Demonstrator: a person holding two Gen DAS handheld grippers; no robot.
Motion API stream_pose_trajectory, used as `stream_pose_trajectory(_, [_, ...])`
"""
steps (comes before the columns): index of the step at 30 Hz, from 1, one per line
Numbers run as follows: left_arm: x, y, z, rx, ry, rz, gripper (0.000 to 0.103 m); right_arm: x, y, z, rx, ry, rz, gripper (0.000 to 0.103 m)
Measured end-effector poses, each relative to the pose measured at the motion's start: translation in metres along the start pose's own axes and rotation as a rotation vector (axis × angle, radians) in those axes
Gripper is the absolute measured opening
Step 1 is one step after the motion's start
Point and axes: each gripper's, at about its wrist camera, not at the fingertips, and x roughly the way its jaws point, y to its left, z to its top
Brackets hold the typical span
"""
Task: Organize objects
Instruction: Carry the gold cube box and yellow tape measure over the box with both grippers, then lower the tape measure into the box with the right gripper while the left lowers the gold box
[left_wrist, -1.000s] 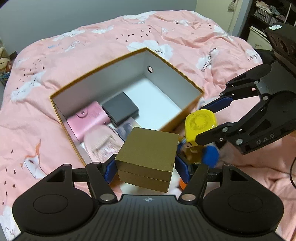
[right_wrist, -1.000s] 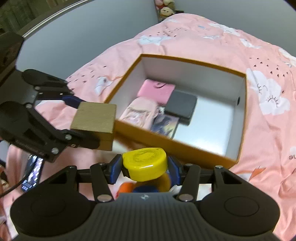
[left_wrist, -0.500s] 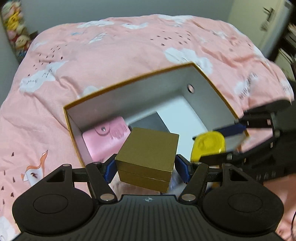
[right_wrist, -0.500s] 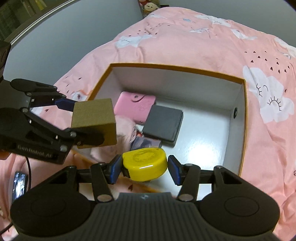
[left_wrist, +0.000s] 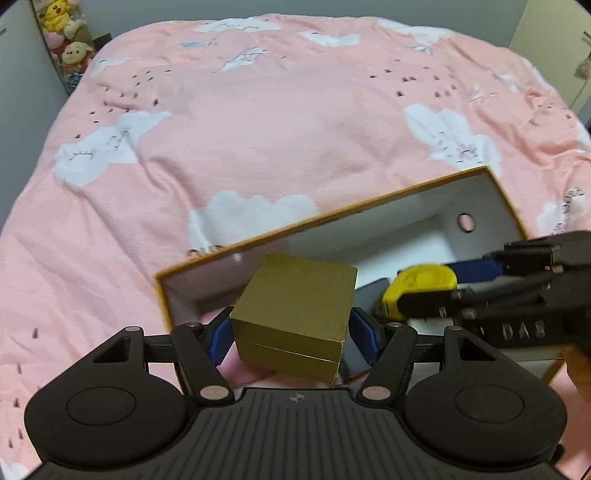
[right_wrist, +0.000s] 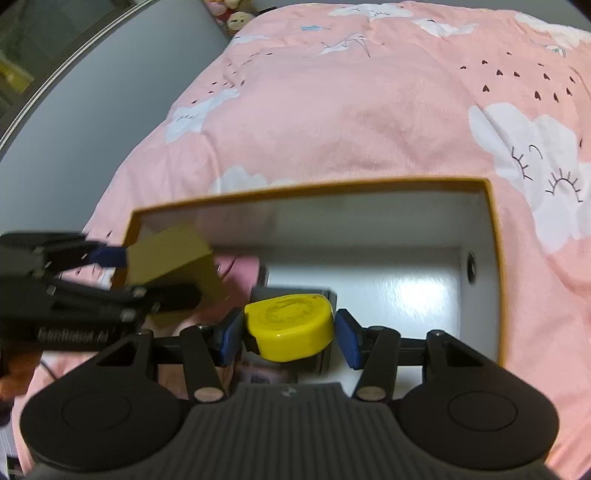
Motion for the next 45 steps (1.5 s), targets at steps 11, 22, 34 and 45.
stream_pose_trajectory(11, [0.007, 0.006, -0.001, 0.061, 0.005, 0.031, 0.075, 0.057, 0.009, 0.03, 0.048, 0.026, -0.06, 0.056])
stream_pose_trajectory(22, [0.014, 0.007, 0.0, 0.081, 0.021, 0.031, 0.076, 0.083, 0.014, 0.037, 0.034, 0.064, -0.08, 0.057])
stream_pose_trajectory(34, [0.013, 0.006, 0.0, 0.061, 0.024, 0.017, 0.076, 0.069, -0.002, 0.038, 0.122, 0.082, 0.053, 0.047])
stream_pose_trajectory(45, [0.014, -0.024, 0.0, 0.064, 0.035, -0.082, 0.076, 0.021, 0.007, 0.031, -0.064, 0.006, -0.104, 0.047])
